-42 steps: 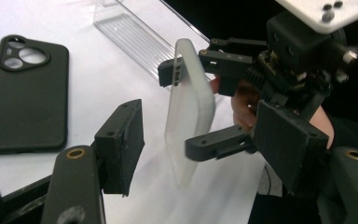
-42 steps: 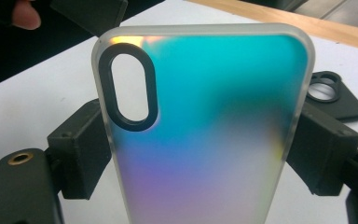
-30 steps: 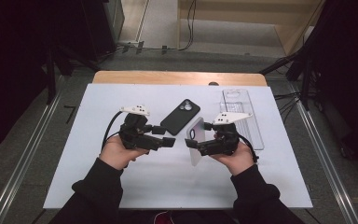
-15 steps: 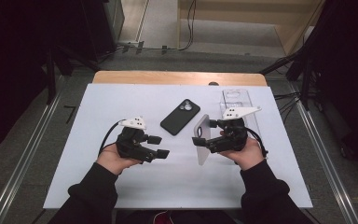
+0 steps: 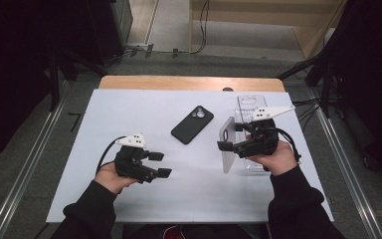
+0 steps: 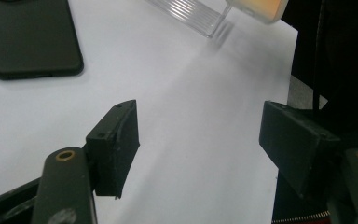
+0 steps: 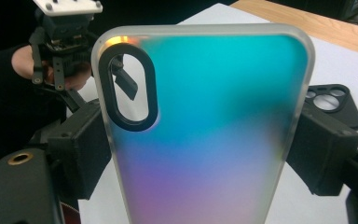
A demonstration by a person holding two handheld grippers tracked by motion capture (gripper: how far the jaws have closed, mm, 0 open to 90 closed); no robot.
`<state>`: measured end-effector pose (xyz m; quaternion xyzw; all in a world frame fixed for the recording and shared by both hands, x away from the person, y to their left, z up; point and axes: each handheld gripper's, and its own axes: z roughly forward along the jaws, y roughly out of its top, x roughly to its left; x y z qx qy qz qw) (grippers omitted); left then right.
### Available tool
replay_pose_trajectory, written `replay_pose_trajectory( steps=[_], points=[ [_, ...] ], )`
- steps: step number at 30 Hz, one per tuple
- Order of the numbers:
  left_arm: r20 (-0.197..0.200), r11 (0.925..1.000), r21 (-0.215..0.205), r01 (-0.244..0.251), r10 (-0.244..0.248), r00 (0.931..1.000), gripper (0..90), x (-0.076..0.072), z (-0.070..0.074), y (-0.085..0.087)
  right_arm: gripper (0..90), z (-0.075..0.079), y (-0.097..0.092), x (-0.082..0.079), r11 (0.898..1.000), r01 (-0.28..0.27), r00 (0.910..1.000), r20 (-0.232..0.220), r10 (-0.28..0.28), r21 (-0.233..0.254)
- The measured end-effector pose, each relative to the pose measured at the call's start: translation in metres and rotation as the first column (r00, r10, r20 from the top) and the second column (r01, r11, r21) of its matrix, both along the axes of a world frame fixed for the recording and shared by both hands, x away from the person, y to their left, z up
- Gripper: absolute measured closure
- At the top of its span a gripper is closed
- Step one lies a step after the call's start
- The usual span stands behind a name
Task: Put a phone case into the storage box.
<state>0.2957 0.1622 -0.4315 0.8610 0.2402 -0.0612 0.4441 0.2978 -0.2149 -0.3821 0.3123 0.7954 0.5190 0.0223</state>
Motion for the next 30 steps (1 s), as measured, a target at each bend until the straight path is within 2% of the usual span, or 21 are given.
replay_pose_trajectory(
  steps=[4,9,11,15,17,18,19,21,22,23,24,28,30],
  points=[
    [0.009,1.0000,-0.004,-0.007,0.007,0.9999,28.8,-0.002,-0.003,0.004,14.6,0.005,-0.010,0.001,1.000,0.017,0.9998,-0.001,-0.017,0.004],
    [0.017,0.9992,-0.001,-0.040,0.040,0.9991,28.8,-0.005,-0.008,0.011,14.6,0.010,-0.023,0.003,0.997,0.079,0.9969,0.002,-0.079,0.013],
    [0.018,0.9989,0.002,-0.047,0.046,0.9988,28.8,-0.006,-0.010,0.015,14.6,0.012,-0.028,0.003,0.993,0.117,0.9932,0.002,-0.117,0.019],
    [0.012,0.9976,0.004,-0.069,0.069,0.9975,28.8,-0.007,-0.014,0.021,14.6,0.014,-0.036,0.004,0.980,0.198,0.9802,0.011,-0.198,0.010],
    [0.011,0.9970,0.007,-0.077,0.077,0.9969,28.8,-0.008,-0.016,0.023,14.6,0.015,-0.038,0.005,0.971,0.240,0.9707,0.011,-0.240,0.006],
    [0.014,0.9969,0.010,-0.078,0.078,0.9969,28.8,-0.008,-0.016,0.023,14.6,0.015,-0.040,0.006,0.959,0.283,0.9589,0.018,-0.283,0.002],
    [0.012,0.9965,0.012,-0.083,0.083,0.9965,28.8,-0.009,-0.016,0.023,14.6,0.015,-0.040,0.006,0.959,0.283,0.9589,0.018,-0.283,0.002],
    [0.018,0.9958,0.023,-0.088,0.088,0.9960,28.8,-0.010,-0.017,0.024,14.6,0.015,-0.042,0.008,0.947,0.322,0.9465,0.023,-0.322,0.002],
    [0.016,0.9960,0.027,-0.086,0.085,0.9962,28.8,-0.010,-0.017,0.024,14.6,0.015,-0.044,0.010,0.938,0.347,0.9377,0.017,-0.347,0.017],
    [0.014,0.9957,0.027,-0.088,0.088,0.9960,28.8,-0.011,-0.016,0.025,14.6,0.015,-0.044,0.010,0.938,0.347,0.9377,0.017,-0.347,0.017],
    [0.016,0.9957,0.025,-0.090,0.089,0.9959,28.8,-0.011,-0.016,0.026,14.6,0.015,-0.045,0.011,0.933,0.360,0.9325,0.021,-0.361,0.016],
    [0.012,0.9946,0.024,-0.101,0.101,0.9948,28.8,-0.011,-0.017,0.029,14.6,0.015,-0.053,0.016,0.901,0.433,0.9008,0.024,-0.434,0.025],
    [0.011,0.9936,0.015,-0.112,0.111,0.9937,28.8,-0.011,-0.018,0.030,14.7,0.016,-0.057,0.021,0.891,0.453,0.8910,0.025,-0.453,0.031]
  ],
)
